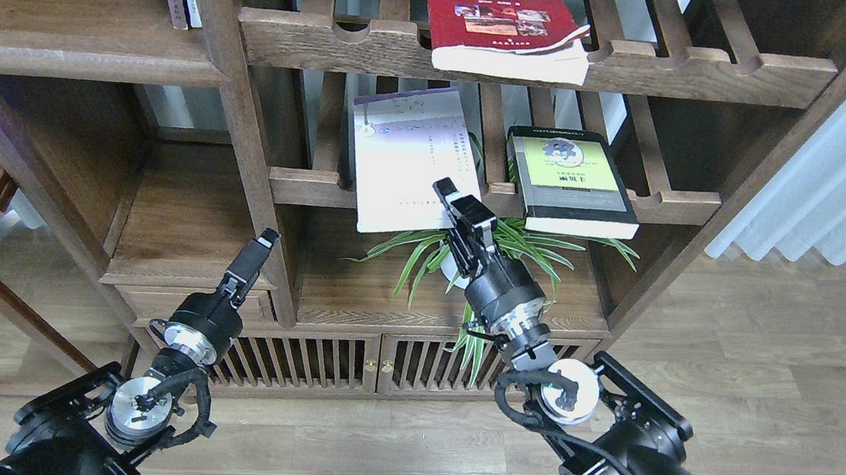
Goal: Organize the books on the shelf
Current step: 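Tip the white book off the shelf with the right gripper into both grippers, then hold the white book between both grippers and lift it, then carry the white book with the left gripper up toward the upper shelf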
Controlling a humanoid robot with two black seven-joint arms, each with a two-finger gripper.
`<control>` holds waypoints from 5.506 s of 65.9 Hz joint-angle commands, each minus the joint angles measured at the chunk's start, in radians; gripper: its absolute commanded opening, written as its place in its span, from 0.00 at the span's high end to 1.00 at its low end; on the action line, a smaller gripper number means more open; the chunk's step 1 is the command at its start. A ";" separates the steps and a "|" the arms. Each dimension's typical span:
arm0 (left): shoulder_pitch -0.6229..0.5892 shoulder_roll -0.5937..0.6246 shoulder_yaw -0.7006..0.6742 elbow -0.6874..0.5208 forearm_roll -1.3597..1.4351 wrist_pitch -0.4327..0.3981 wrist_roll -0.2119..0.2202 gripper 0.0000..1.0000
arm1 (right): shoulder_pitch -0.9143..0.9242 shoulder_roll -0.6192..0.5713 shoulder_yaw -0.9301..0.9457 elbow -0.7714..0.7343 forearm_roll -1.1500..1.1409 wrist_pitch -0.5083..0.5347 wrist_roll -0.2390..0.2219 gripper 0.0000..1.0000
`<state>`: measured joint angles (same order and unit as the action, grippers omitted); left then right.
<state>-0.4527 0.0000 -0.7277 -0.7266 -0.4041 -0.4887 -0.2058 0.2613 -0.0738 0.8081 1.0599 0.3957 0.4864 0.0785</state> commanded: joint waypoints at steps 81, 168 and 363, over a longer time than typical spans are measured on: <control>0.065 0.201 0.116 -0.327 -0.196 0.000 0.342 0.31 | -0.099 -0.030 -0.096 0.078 -0.069 0.002 -0.174 0.95; 0.124 0.241 0.120 -0.373 -0.167 0.000 0.333 0.90 | -0.119 -0.023 -0.050 0.072 -0.081 0.002 -0.160 0.02; 0.101 0.698 -0.719 -0.646 0.234 0.000 0.539 0.98 | -0.045 0.074 0.080 -0.025 -0.094 -0.354 -0.148 0.01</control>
<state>-0.3513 0.6938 -1.4078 -1.3797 -0.1592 -0.4883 0.3336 0.2029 0.0000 0.8910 1.0372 0.3021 0.1319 -0.0691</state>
